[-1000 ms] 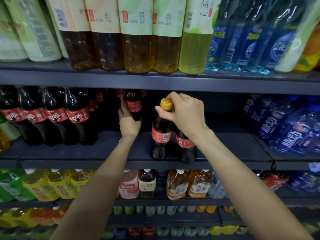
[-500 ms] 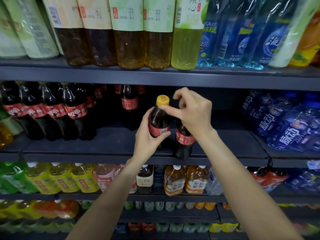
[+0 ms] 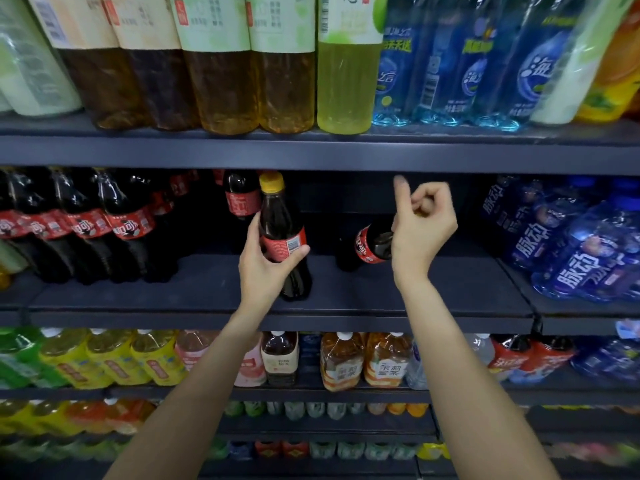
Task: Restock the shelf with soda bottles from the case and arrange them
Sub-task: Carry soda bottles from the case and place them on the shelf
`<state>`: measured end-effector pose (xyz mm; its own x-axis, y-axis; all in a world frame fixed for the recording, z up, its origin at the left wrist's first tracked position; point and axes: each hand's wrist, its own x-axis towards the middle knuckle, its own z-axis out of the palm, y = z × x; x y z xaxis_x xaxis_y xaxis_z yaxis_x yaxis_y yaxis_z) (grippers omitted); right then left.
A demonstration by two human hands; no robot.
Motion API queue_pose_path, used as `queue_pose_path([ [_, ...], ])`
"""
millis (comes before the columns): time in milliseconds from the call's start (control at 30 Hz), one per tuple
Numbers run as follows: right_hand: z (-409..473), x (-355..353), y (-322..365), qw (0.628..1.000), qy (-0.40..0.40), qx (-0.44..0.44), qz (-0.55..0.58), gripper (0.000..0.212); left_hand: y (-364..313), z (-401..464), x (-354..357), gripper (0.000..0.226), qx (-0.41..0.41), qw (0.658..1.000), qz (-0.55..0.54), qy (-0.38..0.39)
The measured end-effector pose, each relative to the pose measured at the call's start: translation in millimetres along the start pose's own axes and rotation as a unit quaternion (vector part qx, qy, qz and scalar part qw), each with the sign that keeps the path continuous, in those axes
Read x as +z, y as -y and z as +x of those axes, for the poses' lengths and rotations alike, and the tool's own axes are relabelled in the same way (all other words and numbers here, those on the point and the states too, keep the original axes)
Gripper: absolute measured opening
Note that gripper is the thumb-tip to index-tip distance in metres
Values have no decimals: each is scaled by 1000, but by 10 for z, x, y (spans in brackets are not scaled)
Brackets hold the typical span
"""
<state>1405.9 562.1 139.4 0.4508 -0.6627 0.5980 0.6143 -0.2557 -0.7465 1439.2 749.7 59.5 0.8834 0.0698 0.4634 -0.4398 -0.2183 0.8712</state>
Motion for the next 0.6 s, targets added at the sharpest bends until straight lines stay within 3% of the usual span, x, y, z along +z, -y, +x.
queue_pose_path([
  [167,9,29,113,999,48,13,-13,34,18,131,-76,80,-2,1000,14,11],
  [333,16,-177,135,968,240,29,-64,46,47,160,-8,80,21,999,16,34],
  [433,12,-309,137,943,319,-16,-98,51,61,166,1,79,23,999,14,32],
  [533,5,-422,64,943,316,-78,-75,46,103,188,-55,77,12,1000,8,26],
  [600,-100,-316,-78,952,213,-159,-150,33,81,153,-13,75,14,1000,16,14],
])
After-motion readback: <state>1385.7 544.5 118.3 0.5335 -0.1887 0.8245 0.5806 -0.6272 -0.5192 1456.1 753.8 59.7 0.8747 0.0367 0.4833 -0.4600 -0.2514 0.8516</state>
